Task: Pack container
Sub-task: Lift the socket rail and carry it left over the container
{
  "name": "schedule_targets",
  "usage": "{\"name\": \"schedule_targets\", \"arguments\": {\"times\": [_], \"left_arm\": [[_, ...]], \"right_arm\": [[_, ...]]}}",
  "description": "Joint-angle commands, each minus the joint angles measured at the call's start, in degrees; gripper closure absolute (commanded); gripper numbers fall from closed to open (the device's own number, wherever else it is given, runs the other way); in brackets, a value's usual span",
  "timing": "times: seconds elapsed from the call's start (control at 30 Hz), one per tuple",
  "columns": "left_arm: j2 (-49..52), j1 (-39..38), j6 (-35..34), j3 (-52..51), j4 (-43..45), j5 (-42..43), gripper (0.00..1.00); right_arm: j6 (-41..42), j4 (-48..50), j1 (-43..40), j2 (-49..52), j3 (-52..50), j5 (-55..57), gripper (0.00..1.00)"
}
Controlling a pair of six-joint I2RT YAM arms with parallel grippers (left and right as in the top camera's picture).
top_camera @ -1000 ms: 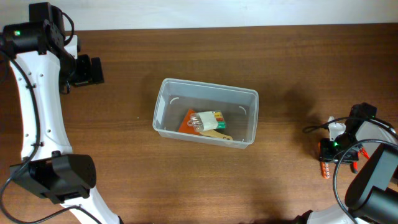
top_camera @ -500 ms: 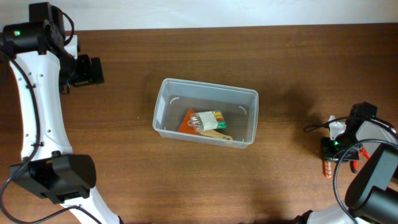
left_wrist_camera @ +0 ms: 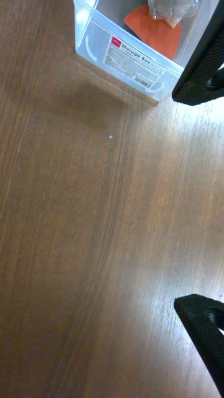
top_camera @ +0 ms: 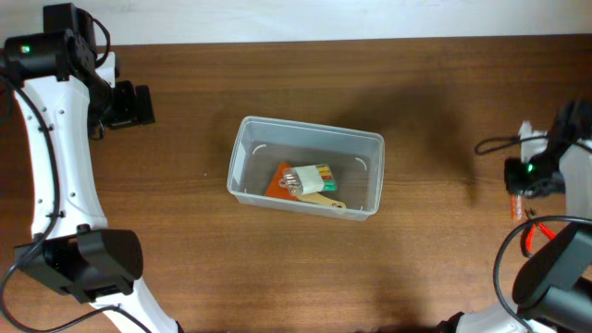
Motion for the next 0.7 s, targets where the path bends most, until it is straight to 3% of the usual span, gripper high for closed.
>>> {"name": "schedule_targets", "arguments": {"times": [0.0,0.3,0.67], "left_arm": [[-0.2,0.3,0.7,0.5,0.0,-0.4,0.01],[-0.2,0.3,0.7,0.5,-0.1,-0.4,0.01],[-0.2,0.3,0.7,0.5,0.0,-0.4,0.01]], "right_arm": [[0.6,-4.7,5.9,-0.2,10.0,0.0,0.96],[0.2,-7.7,23.2,-0.2,24.7,0.2,0.96],[-3.8,-5.4,42.2,-0.2,25.6,2.8,0.96]]}}
